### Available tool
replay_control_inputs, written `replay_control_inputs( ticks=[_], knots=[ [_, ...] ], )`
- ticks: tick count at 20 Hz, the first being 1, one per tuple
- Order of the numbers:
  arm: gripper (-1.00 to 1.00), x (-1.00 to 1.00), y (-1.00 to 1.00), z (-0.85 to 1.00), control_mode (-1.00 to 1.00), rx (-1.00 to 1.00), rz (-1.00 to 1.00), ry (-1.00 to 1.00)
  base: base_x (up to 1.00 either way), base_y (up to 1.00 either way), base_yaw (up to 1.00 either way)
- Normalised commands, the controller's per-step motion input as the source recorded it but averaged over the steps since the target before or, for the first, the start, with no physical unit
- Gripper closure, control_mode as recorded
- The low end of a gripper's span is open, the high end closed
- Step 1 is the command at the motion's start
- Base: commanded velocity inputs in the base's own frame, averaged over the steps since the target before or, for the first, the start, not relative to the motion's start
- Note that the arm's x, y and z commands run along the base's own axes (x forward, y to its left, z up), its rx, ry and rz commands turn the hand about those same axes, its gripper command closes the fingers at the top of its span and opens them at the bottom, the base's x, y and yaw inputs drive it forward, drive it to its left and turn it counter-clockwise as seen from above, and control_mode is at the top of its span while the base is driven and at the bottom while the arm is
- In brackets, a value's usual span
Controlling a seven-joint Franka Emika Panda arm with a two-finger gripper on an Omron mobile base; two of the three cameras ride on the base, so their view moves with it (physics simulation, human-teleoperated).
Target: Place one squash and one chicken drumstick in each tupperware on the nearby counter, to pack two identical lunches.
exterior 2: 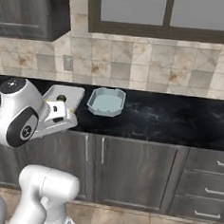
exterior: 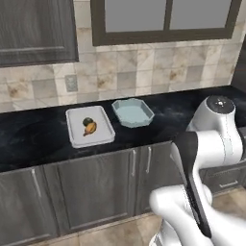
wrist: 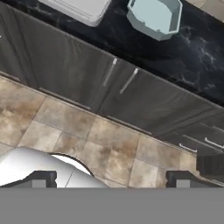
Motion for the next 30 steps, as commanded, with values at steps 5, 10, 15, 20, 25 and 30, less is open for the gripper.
replay_control_inputs(
  ticks=[5,10,15,20,25,30],
  knots=[
    [-1.0,0.0,0.0,0.0,1.0,0.0,0.0,0.0,0.0,-1.0,-0.05],
    [-1.0,0.0,0.0,0.0,1.0,0.0,0.0,0.0,0.0,-1.0,-0.02],
    [-1.0,0.0,0.0,0.0,1.0,0.0,0.0,0.0,-0.18,-1.0,0.0],
    [-1.0,0.0,0.0,0.0,1.0,0.0,0.0,0.0,-0.45,-1.0,0.0],
    [-1.0,0.0,0.0,0.0,1.0,0.0,0.0,0.0,-0.58,-1.0,0.0],
    [-1.0,0.0,0.0,0.0,1.0,0.0,0.0,0.0,-0.07,-1.0,0.0]
  ],
)
